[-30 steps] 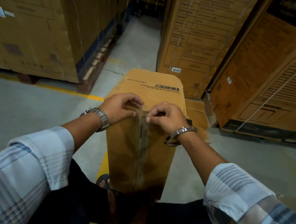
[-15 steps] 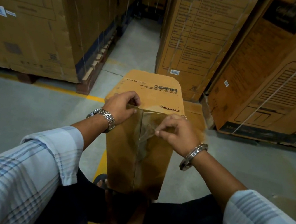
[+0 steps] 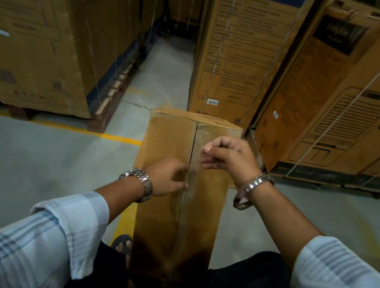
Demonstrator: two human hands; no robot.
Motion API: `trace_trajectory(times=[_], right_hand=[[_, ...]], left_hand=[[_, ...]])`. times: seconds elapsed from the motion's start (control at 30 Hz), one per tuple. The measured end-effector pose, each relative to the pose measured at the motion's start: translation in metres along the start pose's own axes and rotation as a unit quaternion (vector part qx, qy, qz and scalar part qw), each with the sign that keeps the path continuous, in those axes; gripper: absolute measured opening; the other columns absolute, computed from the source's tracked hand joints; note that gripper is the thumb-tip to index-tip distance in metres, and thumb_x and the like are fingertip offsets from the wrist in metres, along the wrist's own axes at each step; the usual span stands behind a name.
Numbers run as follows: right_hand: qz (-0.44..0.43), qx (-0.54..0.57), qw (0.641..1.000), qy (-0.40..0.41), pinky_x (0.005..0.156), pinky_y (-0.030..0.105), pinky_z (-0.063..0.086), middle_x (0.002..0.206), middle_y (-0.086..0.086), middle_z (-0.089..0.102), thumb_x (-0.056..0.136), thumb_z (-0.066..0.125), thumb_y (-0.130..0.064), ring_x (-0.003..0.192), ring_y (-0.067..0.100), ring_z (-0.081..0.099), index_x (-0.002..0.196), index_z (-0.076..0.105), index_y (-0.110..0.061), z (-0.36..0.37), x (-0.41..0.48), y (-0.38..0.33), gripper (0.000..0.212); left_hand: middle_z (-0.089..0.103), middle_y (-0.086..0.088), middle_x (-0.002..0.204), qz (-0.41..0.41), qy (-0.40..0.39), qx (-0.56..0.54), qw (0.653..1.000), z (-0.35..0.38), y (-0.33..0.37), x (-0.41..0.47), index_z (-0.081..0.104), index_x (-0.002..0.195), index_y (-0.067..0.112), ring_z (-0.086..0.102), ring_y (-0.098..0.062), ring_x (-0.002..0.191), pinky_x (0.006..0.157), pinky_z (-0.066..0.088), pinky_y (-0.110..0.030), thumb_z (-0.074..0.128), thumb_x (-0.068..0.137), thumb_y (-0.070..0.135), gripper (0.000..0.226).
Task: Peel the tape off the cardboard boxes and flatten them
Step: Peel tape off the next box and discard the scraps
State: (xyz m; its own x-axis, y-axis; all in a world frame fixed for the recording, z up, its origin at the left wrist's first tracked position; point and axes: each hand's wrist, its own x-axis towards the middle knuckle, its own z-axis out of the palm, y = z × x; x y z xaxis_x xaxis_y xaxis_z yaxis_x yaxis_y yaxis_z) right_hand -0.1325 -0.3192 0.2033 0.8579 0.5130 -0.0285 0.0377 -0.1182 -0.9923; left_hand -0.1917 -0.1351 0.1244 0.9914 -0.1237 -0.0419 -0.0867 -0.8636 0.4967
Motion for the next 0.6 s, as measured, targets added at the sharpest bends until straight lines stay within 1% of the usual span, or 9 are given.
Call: trace_trajectory(times=[0.03, 0.07, 0.13, 0.17, 0.27, 0.33, 0.4, 0.5, 0.6], right_hand=[[0.003, 0.007, 1.000, 0.005, 0.062, 0.029, 0.060, 0.086, 0.016, 0.073, 0.091, 0.063, 0.003, 0.070, 0.021, 0.074, 0.093, 0.066, 0.009, -0.001, -0.001, 0.000, 0.007], [0.004, 0.016, 1.000, 0.008, 0.060, 0.028, 0.058, 0.086, 0.016, 0.073, 0.091, 0.063, 0.003, 0.070, 0.021, 0.073, 0.092, 0.066, 0.007, -0.003, -0.002, 0.001, 0.005], [0.006, 0.031, 0.999, 0.020, 0.057, 0.027, 0.056, 0.084, 0.014, 0.073, 0.092, 0.062, 0.003, 0.069, 0.021, 0.073, 0.085, 0.065, 0.000, -0.006, -0.003, 0.004, 0.008], [0.011, 0.036, 0.999, 0.026, 0.056, 0.027, 0.056, 0.083, 0.013, 0.074, 0.092, 0.062, 0.003, 0.069, 0.021, 0.073, 0.084, 0.065, -0.002, -0.008, -0.002, 0.007, 0.010], [0.028, 0.037, 0.998, 0.040, 0.054, 0.026, 0.056, 0.079, 0.009, 0.075, 0.092, 0.062, 0.000, 0.068, 0.020, 0.073, 0.083, 0.066, -0.005, -0.012, 0.001, 0.018, 0.012], [0.037, 0.040, 0.998, 0.043, 0.054, 0.026, 0.056, 0.079, 0.009, 0.075, 0.093, 0.062, -0.002, 0.068, 0.019, 0.073, 0.083, 0.066, -0.007, -0.014, 0.004, 0.023, 0.012], [0.041, 0.044, 0.997, 0.044, 0.054, 0.026, 0.055, 0.080, 0.009, 0.075, 0.093, 0.061, -0.002, 0.067, 0.019, 0.072, 0.082, 0.066, -0.008, -0.015, 0.007, 0.027, 0.013], [0.041, 0.030, 0.998, 0.037, 0.055, 0.028, 0.053, 0.079, 0.008, 0.075, 0.093, 0.062, -0.003, 0.067, 0.019, 0.072, 0.081, 0.066, -0.009, -0.017, 0.009, 0.028, 0.014], [0.031, 0.007, 0.999, 0.040, 0.052, 0.025, 0.051, 0.079, 0.006, 0.075, 0.093, 0.064, -0.006, 0.069, 0.020, 0.072, 0.081, 0.065, -0.010, -0.022, 0.010, 0.028, 0.013]], left_hand=[[0.068, 0.002, 0.122, -0.023, -0.014, -0.030, 0.999, 0.009, -0.002, 0.001, 0.067, 0.125, 0.026, 0.062, -0.018, 0.109, 0.089, 0.050, -0.031, 0.067, 0.092, 0.033, 0.034], [0.071, 0.004, 0.114, -0.042, -0.014, -0.061, 0.997, 0.018, -0.004, 0.000, 0.069, 0.115, 0.028, 0.064, -0.018, 0.103, 0.086, 0.052, -0.032, 0.066, 0.093, 0.032, 0.024], [0.072, 0.002, 0.109, -0.071, 0.007, -0.139, 0.988, 0.033, -0.010, 0.001, 0.068, 0.098, 0.026, 0.066, -0.015, 0.096, 0.087, 0.055, -0.039, 0.063, 0.094, 0.029, 0.007], [0.073, 0.001, 0.109, -0.084, 0.013, -0.179, 0.980, 0.037, -0.012, 0.001, 0.066, 0.094, 0.025, 0.066, -0.014, 0.095, 0.089, 0.055, -0.041, 0.062, 0.095, 0.026, 0.005], [0.072, 0.004, 0.099, -0.102, 0.013, -0.222, 0.970, 0.047, -0.013, -0.001, 0.062, 0.093, 0.024, 0.067, -0.017, 0.095, 0.086, 0.054, -0.038, 0.061, 0.097, 0.023, 0.004], [0.072, 0.005, 0.092, -0.104, 0.015, -0.248, 0.963, 0.050, -0.015, -0.003, 0.064, 0.096, 0.019, 0.068, -0.014, 0.089, 0.083, 0.052, -0.035, 0.063, 0.096, 0.020, 0.001], [0.074, 0.007, 0.087, -0.107, 0.006, -0.271, 0.957, 0.050, -0.020, -0.002, 0.066, 0.093, 0.018, 0.069, -0.012, 0.087, 0.085, 0.052, -0.035, 0.065, 0.095, 0.017, 0.002], [0.077, 0.005, 0.090, -0.100, -0.022, -0.272, 0.957, 0.051, -0.025, -0.002, 0.067, 0.087, 0.024, 0.072, -0.017, 0.093, 0.093, 0.054, -0.042, 0.068, 0.093, 0.020, 0.007], [0.078, -0.003, 0.092, -0.091, -0.043, -0.313, 0.944, 0.051, -0.024, -0.001, 0.067, 0.089, 0.020, 0.074, -0.024, 0.094, 0.093, 0.056, -0.049, 0.067, 0.093, 0.017, 0.005]])
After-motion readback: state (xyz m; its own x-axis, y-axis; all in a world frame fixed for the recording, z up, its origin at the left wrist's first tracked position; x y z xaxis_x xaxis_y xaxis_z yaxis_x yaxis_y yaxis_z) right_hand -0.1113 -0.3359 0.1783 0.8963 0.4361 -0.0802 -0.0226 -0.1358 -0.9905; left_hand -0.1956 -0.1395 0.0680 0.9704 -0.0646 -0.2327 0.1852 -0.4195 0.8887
